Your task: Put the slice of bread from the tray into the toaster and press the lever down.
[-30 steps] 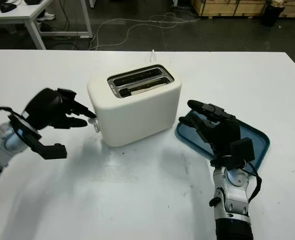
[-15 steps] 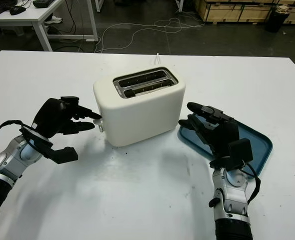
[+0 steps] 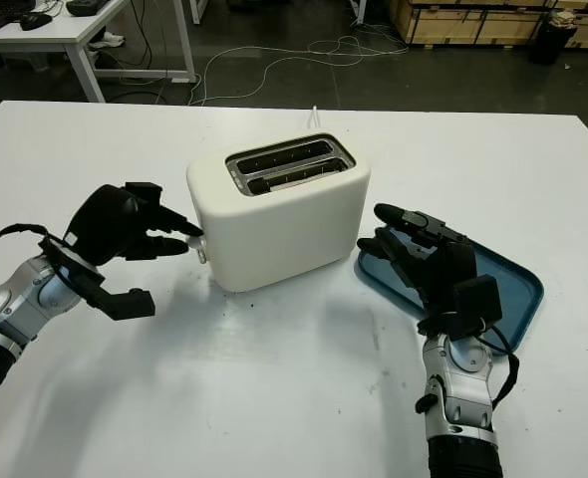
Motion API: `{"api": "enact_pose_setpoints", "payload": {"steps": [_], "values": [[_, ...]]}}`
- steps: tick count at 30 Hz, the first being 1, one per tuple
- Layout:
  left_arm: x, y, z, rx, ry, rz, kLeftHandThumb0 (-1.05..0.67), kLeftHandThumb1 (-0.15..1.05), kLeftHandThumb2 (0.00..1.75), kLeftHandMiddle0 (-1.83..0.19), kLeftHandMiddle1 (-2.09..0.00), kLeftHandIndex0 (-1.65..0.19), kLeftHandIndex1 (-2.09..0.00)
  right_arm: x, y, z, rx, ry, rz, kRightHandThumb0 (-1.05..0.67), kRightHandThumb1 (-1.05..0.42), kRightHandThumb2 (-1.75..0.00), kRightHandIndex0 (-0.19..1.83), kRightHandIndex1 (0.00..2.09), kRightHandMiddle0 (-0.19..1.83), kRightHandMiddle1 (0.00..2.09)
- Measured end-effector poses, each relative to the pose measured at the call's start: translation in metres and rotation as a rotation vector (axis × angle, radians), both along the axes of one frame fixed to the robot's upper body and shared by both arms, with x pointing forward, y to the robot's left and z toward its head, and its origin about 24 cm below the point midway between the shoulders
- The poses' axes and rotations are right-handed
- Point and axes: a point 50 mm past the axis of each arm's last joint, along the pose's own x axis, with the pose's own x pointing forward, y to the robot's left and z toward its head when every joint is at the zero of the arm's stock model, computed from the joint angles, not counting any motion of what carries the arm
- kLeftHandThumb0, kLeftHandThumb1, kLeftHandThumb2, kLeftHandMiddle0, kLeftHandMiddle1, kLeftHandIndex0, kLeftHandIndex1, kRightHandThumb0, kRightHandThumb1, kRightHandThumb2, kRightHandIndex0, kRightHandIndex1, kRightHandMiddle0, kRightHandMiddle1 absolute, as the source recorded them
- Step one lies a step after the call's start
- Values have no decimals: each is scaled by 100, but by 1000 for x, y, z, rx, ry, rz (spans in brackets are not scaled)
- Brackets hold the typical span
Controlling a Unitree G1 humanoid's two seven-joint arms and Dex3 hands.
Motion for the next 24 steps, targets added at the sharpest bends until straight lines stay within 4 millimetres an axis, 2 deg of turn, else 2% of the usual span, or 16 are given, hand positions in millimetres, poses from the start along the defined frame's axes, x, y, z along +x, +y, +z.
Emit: {"api": "enact_pose_setpoints", "payload": {"steps": [4,9,16,24], "values": [[0,-1,1,3,-4,-4,-41,86,0,-89,-135,-134,-4,0,0,0,1,0,1,-42,-90,0,133,0,114,0],[2,-2,5,18,-2,-11,-41,88,1,-90,-138,-134,-3,0,0,0,1,-2,2,-41,-90,0,133,0,113,0],[5,-3,9,40,1,-28,-43,92,15,-91,-129,-132,-2,0,0,0,0,-4,-2,-41,-90,0,132,0,113,0],[9,-7,13,68,-1,-43,-42,92,15,-89,-135,-133,-4,0,-1,1,-1,-13,-4,-41,-90,0,132,0,113,0]]}}
